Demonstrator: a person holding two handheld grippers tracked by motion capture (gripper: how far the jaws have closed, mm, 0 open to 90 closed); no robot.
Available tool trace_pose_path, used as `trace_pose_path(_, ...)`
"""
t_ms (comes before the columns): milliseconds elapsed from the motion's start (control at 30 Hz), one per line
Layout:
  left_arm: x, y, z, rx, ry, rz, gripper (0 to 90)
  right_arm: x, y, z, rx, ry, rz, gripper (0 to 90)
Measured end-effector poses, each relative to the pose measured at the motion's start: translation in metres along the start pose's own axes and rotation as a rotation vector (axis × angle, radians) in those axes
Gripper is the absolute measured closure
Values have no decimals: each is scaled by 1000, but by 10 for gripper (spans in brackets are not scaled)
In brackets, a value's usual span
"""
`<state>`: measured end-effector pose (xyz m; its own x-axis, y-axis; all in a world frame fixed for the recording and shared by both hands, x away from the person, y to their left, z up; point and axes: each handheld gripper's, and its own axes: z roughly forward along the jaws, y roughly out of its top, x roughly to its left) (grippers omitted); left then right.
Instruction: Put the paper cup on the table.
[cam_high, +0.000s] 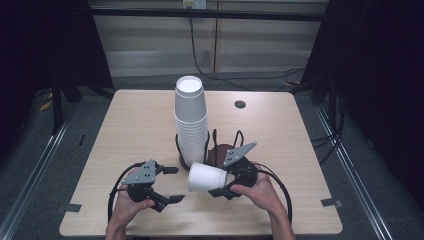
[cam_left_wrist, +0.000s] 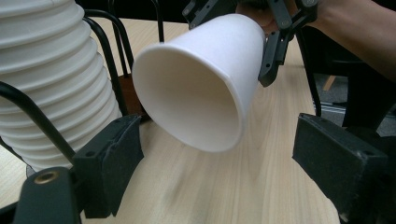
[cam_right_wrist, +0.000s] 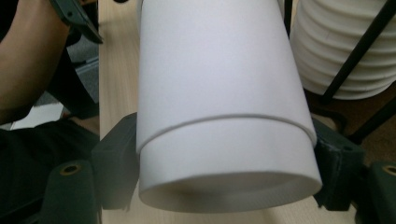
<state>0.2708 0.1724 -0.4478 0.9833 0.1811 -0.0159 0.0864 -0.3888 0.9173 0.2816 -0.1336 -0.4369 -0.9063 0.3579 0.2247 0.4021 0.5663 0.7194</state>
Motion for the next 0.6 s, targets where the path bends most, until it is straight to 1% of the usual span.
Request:
trace_pose_path(67,-2,0,2,-5,-12,5,157,-1,-2,-1,-28,9,3,233)
trace_pose_path(133,-2,0,2,-12,-8,4,158,-1,-3,-1,-53,1,4,233)
trace_pose_path(167,-3,0,3,-17,-1,6,157,-1,-4,-2,-61,4,4,233)
trace_pose_path(200,-3,0,4,-26,-4,1,157,-1,-4,-2,-71,8,5,233)
trace_pose_path(300,-3,-2,5,-34,-6,-6,157,1,-5,-1,-82,9,-7,233)
trace_pose_path(367,-3,-4,6,-45,-4,-8,157,2,-6,0,-93,16,-3,233)
trace_pose_path(400,-3,-5,7,-42,-11,-13,157,2,-6,1,-99,19,-2,233)
trace_pose_path(500,-3,-6,8,-43,-12,-16,157,3,-8,4,-110,25,-6,233)
trace_pose_path(600,-3,-7,7,-49,-7,-18,157,3,-8,6,-118,28,-7,233)
